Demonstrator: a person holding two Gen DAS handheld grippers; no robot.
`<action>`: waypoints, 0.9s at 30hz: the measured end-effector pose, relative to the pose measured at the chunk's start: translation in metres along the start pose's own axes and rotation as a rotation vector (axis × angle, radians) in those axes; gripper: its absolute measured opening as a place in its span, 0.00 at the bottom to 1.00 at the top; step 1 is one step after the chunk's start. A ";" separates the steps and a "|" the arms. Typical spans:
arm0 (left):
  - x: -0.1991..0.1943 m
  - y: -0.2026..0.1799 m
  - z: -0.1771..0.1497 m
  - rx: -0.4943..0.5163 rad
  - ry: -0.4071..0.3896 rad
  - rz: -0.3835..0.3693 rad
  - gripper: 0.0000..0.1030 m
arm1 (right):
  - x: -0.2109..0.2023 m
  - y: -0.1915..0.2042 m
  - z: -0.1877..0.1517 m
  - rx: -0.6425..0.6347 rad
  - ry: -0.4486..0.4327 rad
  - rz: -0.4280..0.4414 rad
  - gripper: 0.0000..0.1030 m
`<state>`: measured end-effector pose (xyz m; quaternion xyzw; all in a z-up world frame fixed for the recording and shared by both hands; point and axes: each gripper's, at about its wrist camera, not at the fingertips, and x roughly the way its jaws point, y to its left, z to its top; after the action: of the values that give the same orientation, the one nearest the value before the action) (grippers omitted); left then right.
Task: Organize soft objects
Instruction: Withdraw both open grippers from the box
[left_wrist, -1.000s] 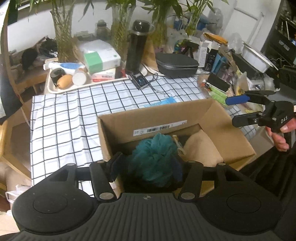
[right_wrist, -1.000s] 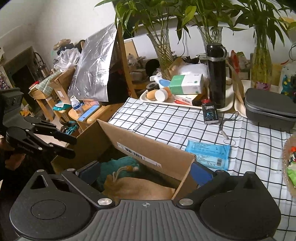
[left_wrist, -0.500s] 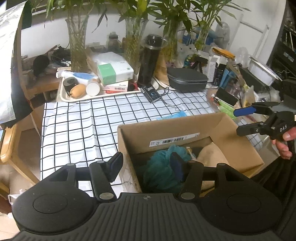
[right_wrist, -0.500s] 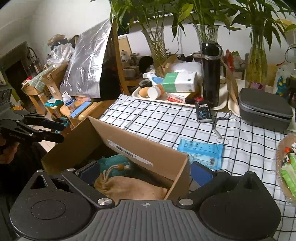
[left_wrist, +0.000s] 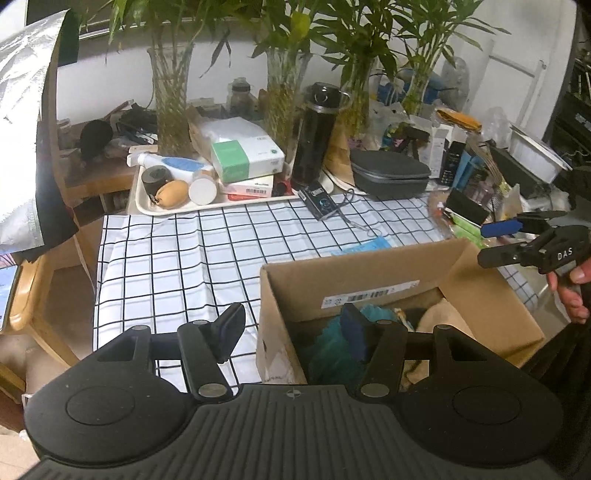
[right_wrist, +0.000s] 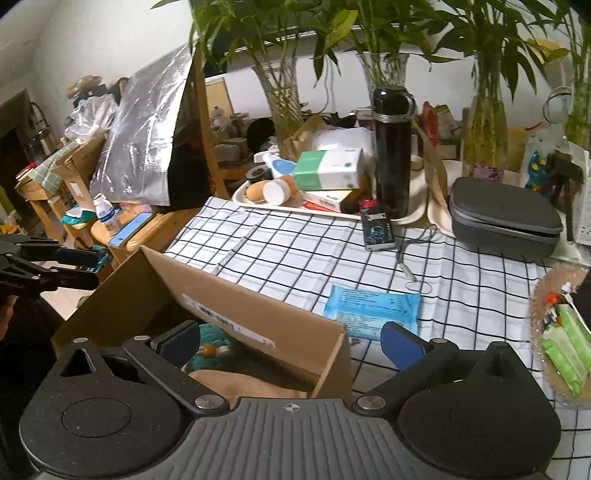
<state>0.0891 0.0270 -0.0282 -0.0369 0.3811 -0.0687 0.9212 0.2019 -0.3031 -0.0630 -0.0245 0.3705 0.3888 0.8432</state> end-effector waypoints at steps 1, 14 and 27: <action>0.001 0.000 0.000 0.001 -0.002 0.006 0.54 | 0.001 -0.001 0.000 0.002 -0.002 -0.009 1.00; 0.014 0.005 0.007 0.030 -0.036 0.053 0.64 | 0.006 -0.013 0.005 0.048 -0.030 -0.103 1.00; 0.033 0.014 0.024 0.040 -0.090 0.069 0.70 | 0.013 -0.030 0.011 0.110 -0.062 -0.197 1.00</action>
<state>0.1306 0.0366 -0.0356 -0.0086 0.3388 -0.0429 0.9398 0.2342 -0.3125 -0.0708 -0.0025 0.3605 0.2838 0.8885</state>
